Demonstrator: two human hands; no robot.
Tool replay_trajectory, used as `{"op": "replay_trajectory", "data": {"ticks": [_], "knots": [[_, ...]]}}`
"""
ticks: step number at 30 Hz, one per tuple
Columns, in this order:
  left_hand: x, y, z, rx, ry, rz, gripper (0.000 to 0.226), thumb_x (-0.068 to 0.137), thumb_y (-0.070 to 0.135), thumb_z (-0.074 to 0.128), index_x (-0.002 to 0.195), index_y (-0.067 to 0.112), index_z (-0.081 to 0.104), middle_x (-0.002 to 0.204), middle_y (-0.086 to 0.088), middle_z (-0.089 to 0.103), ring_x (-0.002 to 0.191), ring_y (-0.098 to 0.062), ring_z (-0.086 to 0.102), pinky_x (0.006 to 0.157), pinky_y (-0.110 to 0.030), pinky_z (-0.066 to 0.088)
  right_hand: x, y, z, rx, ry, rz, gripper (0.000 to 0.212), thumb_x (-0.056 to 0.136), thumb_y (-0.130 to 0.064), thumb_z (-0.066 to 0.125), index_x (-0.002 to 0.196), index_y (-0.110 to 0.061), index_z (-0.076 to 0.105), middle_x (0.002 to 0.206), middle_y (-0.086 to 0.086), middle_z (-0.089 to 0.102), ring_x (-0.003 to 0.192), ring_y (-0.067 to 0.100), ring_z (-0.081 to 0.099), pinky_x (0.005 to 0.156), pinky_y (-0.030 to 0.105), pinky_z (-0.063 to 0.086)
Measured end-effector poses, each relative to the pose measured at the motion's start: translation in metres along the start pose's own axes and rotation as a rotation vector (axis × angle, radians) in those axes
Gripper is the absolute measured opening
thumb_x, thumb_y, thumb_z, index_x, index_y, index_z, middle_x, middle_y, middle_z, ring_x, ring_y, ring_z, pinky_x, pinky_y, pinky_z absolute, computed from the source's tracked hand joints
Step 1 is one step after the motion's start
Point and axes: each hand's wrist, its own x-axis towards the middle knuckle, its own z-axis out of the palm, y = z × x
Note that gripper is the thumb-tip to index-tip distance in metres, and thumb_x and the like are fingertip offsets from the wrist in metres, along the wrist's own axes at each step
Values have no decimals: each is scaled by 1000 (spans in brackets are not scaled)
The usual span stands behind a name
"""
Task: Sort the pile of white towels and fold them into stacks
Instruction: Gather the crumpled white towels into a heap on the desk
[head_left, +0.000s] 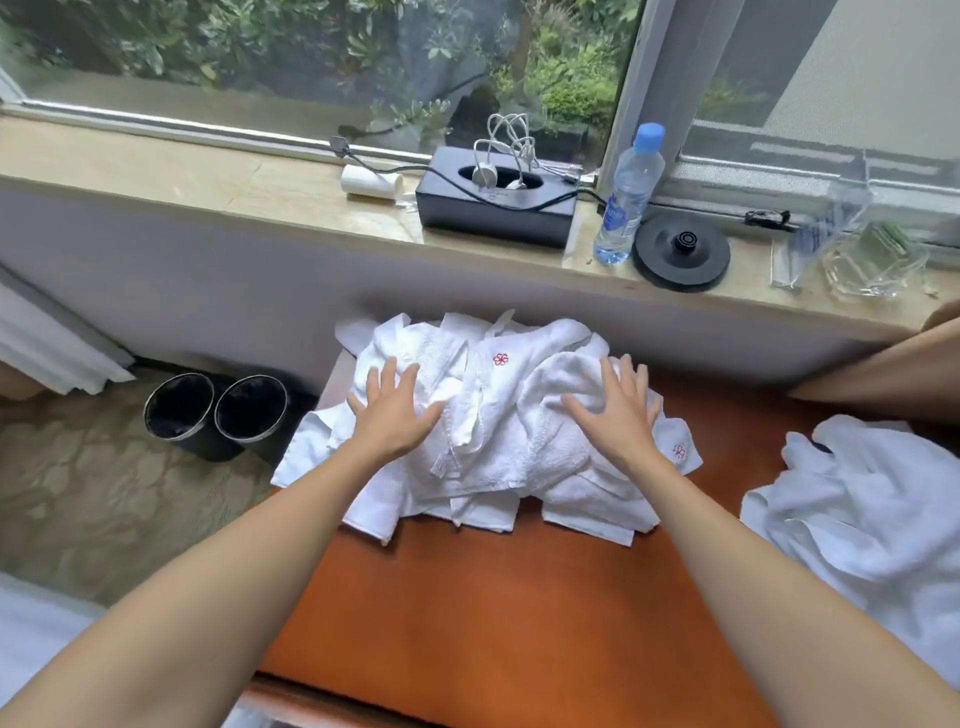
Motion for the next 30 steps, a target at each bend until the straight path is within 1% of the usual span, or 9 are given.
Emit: {"op": "replay_trajectory", "data": {"ticks": [3, 6, 8, 12, 15, 18, 23, 27, 30], "knots": [[37, -7, -4, -68, -5, -71, 96, 92, 69, 55, 164, 28, 7, 172, -5, -11, 158, -31, -13, 121, -67, 3, 21, 4, 1, 58, 8, 175, 111, 81, -83, 59, 164, -40, 1, 173, 2, -12, 157, 28, -20, 124, 62, -6], [70, -10, -5, -194, -18, -237, 113, 79, 81, 58, 163, 27, 4, 171, -9, -1, 158, -30, -1, 121, -63, 11, 32, 9, 11, 201, -79, 330, 132, 59, -97, 63, 160, -48, -7, 173, 0, -13, 159, 30, -13, 125, 64, 4], [81, -14, 6, -216, -64, -289, 124, 71, 86, 61, 162, 29, 0, 171, -10, 3, 157, -32, 5, 120, -63, 15, 31, 15, 28, 212, -132, 349, 143, 52, -100, 64, 161, -44, -9, 172, -2, -15, 159, 29, -9, 126, 61, 10], [94, -21, 34, -233, -98, -268, 139, 61, 88, 70, 160, 30, -7, 168, -11, 13, 154, -36, 13, 119, -64, 21, 35, 23, 51, 165, -104, 376, 142, 52, -99, 64, 163, -39, -2, 171, -1, 1, 157, 33, 14, 123, 58, 27], [104, -23, 44, -216, -53, -269, 141, 56, 91, 68, 160, 24, 1, 166, -11, 19, 153, -35, 19, 117, -66, 20, 43, 26, 52, 213, -58, 462, 142, 50, -99, 67, 162, -43, 0, 167, 8, 17, 151, 40, 25, 119, 60, 33], [119, -30, 42, -264, -23, -316, 144, 55, 88, 73, 160, 11, 11, 165, -13, 23, 153, -33, 19, 120, -59, 20, 50, 25, 54, 237, -46, 480, 137, 56, -91, 73, 162, -41, 3, 166, 13, 22, 149, 42, 31, 119, 57, 34], [131, -27, 39, -312, -91, -321, 103, 70, 66, 80, 142, 3, 45, 146, -17, 47, 139, -38, 37, 112, -51, 38, 51, 20, 59, 403, 56, 385, 111, 74, -64, 83, 160, -31, 22, 157, 2, 44, 137, 26, 52, 112, 47, 45], [122, -18, 35, -386, -88, -224, 74, 66, 57, 64, 114, 1, 64, 118, -17, 67, 115, -37, 60, 92, -48, 54, 49, -8, 68, 483, 81, 325, 79, 78, -58, 82, 142, -34, 44, 128, -11, 64, 115, 14, 64, 99, 42, 55], [108, -12, 39, -414, -98, -181, 61, 63, 57, 59, 100, 9, 65, 116, -12, 61, 117, -30, 53, 91, -41, 52, 40, -30, 79, 477, 59, 252, 67, 78, -54, 79, 135, -37, 46, 116, -19, 66, 108, 10, 67, 87, 31, 56]]}}
